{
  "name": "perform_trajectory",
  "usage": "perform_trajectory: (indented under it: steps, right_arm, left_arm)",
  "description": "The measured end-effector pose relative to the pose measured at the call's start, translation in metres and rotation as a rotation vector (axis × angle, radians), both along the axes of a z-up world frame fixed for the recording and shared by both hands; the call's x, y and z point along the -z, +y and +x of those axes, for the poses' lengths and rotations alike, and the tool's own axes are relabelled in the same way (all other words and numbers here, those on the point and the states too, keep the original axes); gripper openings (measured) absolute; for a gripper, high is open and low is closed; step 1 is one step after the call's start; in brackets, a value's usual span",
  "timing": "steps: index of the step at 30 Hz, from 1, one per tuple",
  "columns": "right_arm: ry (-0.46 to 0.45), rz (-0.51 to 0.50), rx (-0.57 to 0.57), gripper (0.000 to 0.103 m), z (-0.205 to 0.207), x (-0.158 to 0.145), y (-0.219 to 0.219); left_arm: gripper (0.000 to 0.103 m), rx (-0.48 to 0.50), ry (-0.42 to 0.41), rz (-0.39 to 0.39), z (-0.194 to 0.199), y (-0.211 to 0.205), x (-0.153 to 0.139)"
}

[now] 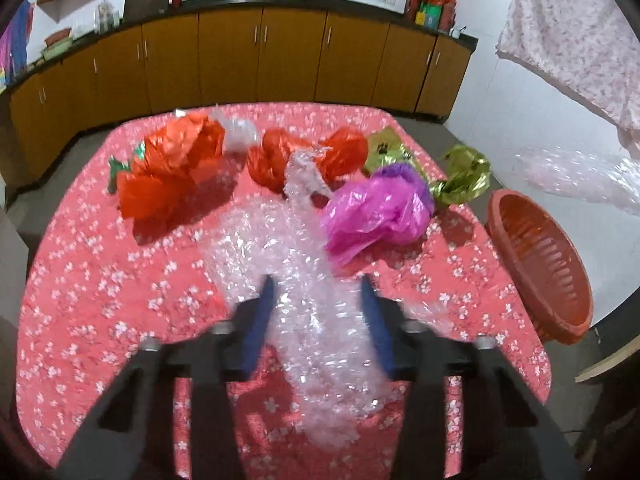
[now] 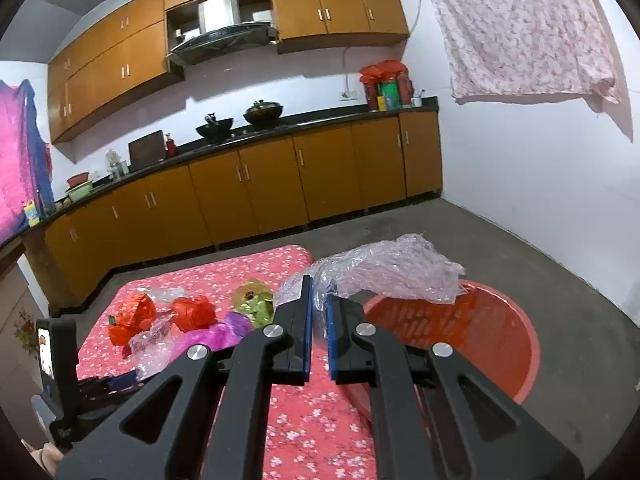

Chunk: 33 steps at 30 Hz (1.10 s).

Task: Collect trash
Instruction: 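Carry the bubble wrap over the basket with the right tool while the left tool grasps bubble wrap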

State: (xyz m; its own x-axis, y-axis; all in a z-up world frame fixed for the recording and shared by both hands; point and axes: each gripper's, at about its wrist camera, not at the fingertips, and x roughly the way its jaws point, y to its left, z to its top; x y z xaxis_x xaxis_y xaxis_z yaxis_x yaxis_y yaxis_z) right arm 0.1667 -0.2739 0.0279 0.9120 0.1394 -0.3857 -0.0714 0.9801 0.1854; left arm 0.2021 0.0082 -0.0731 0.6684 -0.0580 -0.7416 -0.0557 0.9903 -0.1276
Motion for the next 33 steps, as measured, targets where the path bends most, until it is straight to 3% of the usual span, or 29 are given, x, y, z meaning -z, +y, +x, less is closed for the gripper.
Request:
perform_trajectory:
  steps: [1,4,18,23,33]
  right_arm:
    - [0.002,0.003,0.005,0.007,-0.001,0.000,-0.003]
    - [0.005,0.014,0.023,0.006,-0.003,0.004,-0.012]
    - [-0.011,0.061,0.079,0.007,-0.016,0.004,-0.041]
    - [-0.012,0.065,0.104,0.006,-0.022,0.007,-0.051]
    - [-0.004,0.062,0.189,0.006,-0.025,0.016,-0.082]
  left_arm:
    - [0.017,0.002,-0.001,-0.001,0.000,0.001,0.001]
    - [0.010,0.014,-0.027,-0.003,-0.006,0.003,-0.002]
    - [0.008,0.069,-0.168,-0.030,-0.029,0.012,-0.065]
    - [0.008,0.160,-0.213,-0.055,-0.026,-0.023,-0.090]
    - [0.007,0.352,-0.252,-0.127,-0.002,-0.114,-0.103]
